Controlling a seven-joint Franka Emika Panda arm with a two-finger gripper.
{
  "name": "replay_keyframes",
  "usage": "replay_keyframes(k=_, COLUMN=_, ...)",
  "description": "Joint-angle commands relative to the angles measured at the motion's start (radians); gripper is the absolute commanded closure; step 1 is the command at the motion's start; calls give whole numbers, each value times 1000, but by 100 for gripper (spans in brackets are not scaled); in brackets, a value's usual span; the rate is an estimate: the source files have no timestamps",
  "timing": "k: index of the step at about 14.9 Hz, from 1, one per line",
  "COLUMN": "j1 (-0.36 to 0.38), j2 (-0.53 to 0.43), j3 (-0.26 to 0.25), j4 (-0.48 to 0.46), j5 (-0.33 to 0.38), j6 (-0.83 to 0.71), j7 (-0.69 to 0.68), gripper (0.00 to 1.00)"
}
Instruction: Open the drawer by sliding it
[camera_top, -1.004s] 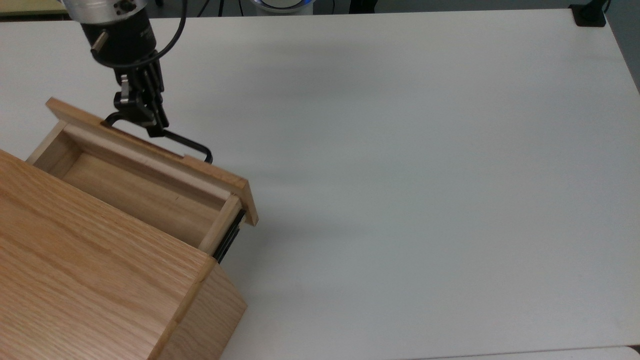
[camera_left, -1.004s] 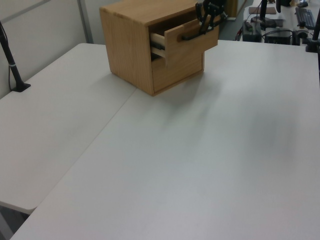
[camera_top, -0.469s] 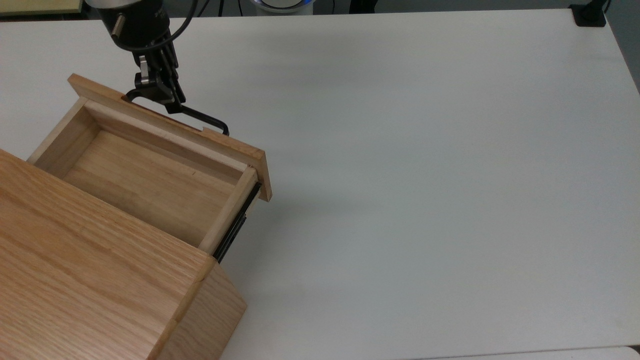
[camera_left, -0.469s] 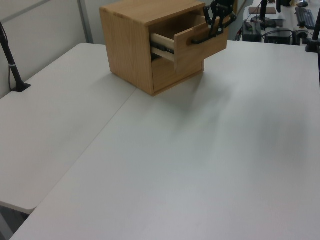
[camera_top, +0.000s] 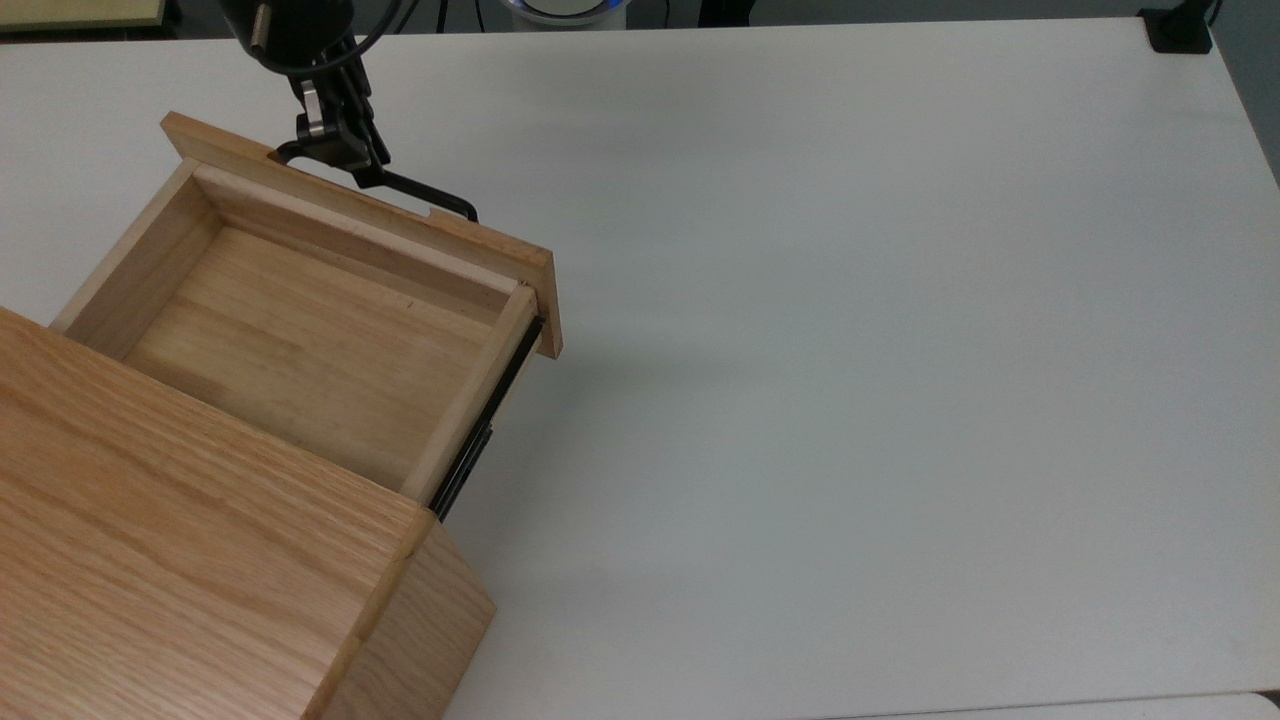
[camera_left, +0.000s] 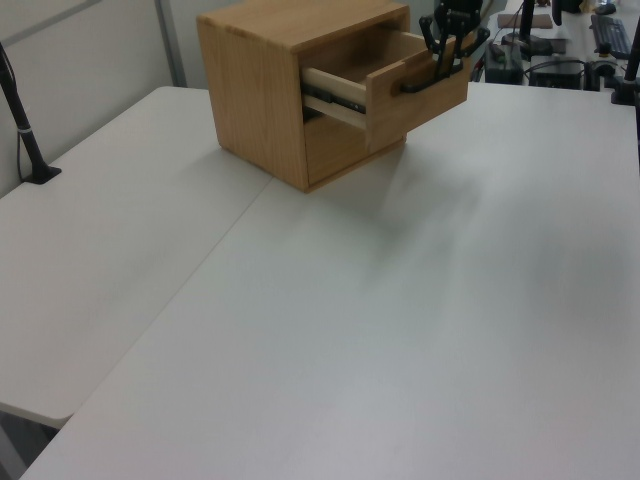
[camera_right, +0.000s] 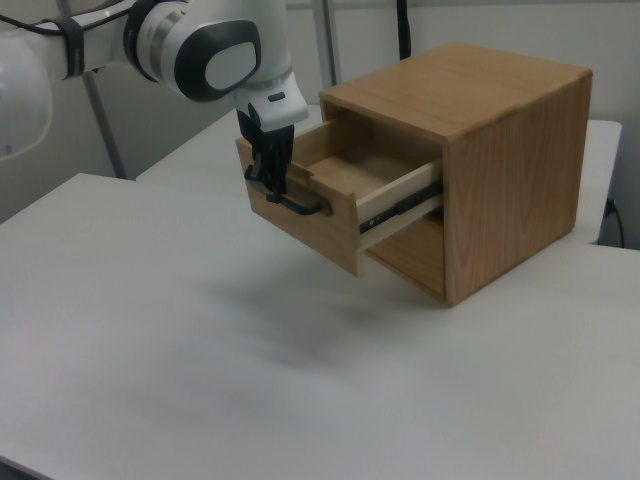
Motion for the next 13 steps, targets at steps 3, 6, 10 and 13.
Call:
replay_keyframes(k=3, j1=7, j2=-93, j3=32, j4=-87, j5=-11, j6=-123, j7=-274, gripper=100)
replay_keyframes(k=6, j1=5, j2=-101, j3=32, j4=-86, j5=-11, j6=-158, j7=-306, gripper=65)
replay_keyframes(k=10, j1=7, j2=-104, j3=32, j4=-77, j5=-19, j6=-160, j7=-306, gripper=0)
replay_keyframes(k=13, j1=5, j2=-124, j3=32, j4=-71, j5=-31, j6=-160, j7=-315, gripper=0)
